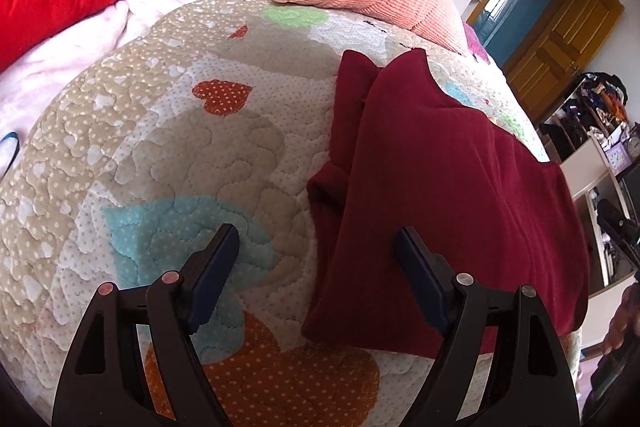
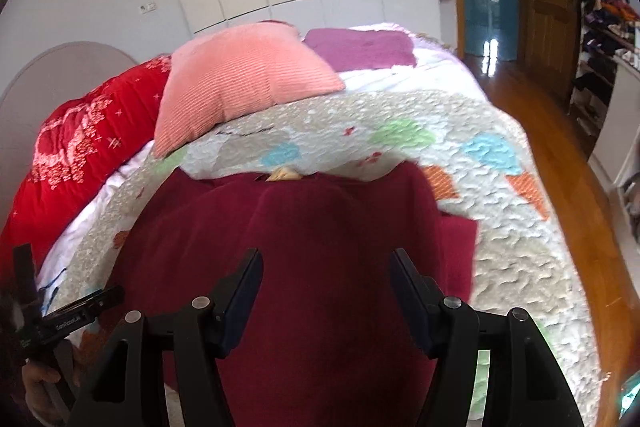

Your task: Fold small clothes

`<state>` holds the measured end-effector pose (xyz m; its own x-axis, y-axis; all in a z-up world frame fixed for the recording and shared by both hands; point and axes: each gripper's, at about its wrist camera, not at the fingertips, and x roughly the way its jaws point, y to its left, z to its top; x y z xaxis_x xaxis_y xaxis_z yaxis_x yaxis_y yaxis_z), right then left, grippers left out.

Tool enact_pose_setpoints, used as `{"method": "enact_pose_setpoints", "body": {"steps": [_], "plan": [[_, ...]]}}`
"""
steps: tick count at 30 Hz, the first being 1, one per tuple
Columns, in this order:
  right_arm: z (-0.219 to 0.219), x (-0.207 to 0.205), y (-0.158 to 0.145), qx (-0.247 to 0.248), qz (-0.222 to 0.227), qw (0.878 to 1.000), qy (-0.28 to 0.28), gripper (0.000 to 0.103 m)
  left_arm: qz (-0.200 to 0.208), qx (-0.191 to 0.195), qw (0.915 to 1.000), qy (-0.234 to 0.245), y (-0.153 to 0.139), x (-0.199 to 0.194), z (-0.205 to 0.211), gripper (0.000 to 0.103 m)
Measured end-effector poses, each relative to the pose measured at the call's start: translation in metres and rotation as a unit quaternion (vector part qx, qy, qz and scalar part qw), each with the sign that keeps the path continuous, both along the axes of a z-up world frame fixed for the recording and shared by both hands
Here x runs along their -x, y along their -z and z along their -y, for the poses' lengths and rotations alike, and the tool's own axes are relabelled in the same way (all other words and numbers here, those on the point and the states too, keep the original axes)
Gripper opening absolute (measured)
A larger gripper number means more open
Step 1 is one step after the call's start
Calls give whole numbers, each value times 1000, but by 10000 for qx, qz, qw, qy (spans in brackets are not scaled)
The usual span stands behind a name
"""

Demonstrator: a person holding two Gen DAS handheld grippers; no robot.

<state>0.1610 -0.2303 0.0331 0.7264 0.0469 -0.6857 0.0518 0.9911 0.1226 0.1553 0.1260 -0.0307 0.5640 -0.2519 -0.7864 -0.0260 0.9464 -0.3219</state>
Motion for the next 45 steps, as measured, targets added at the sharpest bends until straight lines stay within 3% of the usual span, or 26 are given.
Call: {"method": "enact_pose_setpoints", "body": {"steps": [3, 6, 8, 10, 12, 14, 17, 19, 20, 25, 30, 32, 34, 37, 40, 41, 42, 43, 44, 45], "plan": [[22, 9, 0, 11, 6, 9993, 363, 63, -5, 0, 10000, 87, 1, -2, 1, 81], [18, 9, 12, -281, -135, 9995, -40, 62, 11, -7, 9999, 124, 2, -2, 2, 82], [8, 1, 31, -295, -369, 9984, -296, 57, 26, -39, 9999, 139, 3, -2, 3, 83], [4, -13, 53, -271, -631, 9972, -298, 43, 41, -41, 9999, 133, 3, 0, 3, 83], [12, -25, 68, -319, -780, 9963, -170, 39, 36, 0, 9999, 140, 2, 0, 2, 83], [14, -28, 60, -405, -899, 9951, -43, 39, 25, 80, 9999, 133, 2, 0, 0, 83], [-6, -29, 32, -698, -720, 9943, -352, 42, 35, 291, 9995, 114, 1, 1, -4, 83], [-31, -36, 17, -753, -624, 9922, -772, 54, 51, 536, 9985, 99, 0, 2, -7, 83], [-48, -43, 11, -850, -601, 9892, -1031, 55, 50, 611, 9981, 98, -1, 2, -7, 83], [-130, -99, 14, -1381, -1036, 9693, -1748, 67, 26, 613, 9979, 190, 1, 4, -3, 83], [-216, -151, 42, -810, -1773, 9572, -2140, 68, -23, 951, 9954, 136, 3, 3, -12, 84], [-237, -162, 53, -554, -1979, 9537, -2194, 74, -46, 1037, 9945, 123, 4, 2, -14, 84], [-250, -169, 59, -331, -2017, 9546, -2167, 84, -43, 1068, 9942, 127, 6, 2, -15, 85], [-265, -182, 69, 15, -2105, 9540, -2133, 86, -11, 1053, 9944, 130, 6, 3, -14, 85], [-281, -182, 79, 785, -2101, 9477, -2270, 86, 13, 1018, 9947, 144, 6, 1, -12, 86], [-284, -180, 79, 967, -2005, 9476, -2290, 85, 21, 995, 9949, 164, 6, 1, -11, 86], [-284, -178, 79, 1108, -1911, 9491, -2243, 74, 23, 987, 9950, 170, 6, 0, -10, 86], [-281, -176, 78, 1244, -1786, 9508, -2206, 56, 27, 987, 9950, 168, 6, 0, -10, 86], [-276, -174, 75, 1129, -1708, 9516, -2290, 53, 34, 982, 9950, 167, 6, 0, -9, 86], [-268, -171, 70, 928, -1637, 9530, -2377, 41, 40, 964, 9952, 172, 6, -2, -7, 86]]}}
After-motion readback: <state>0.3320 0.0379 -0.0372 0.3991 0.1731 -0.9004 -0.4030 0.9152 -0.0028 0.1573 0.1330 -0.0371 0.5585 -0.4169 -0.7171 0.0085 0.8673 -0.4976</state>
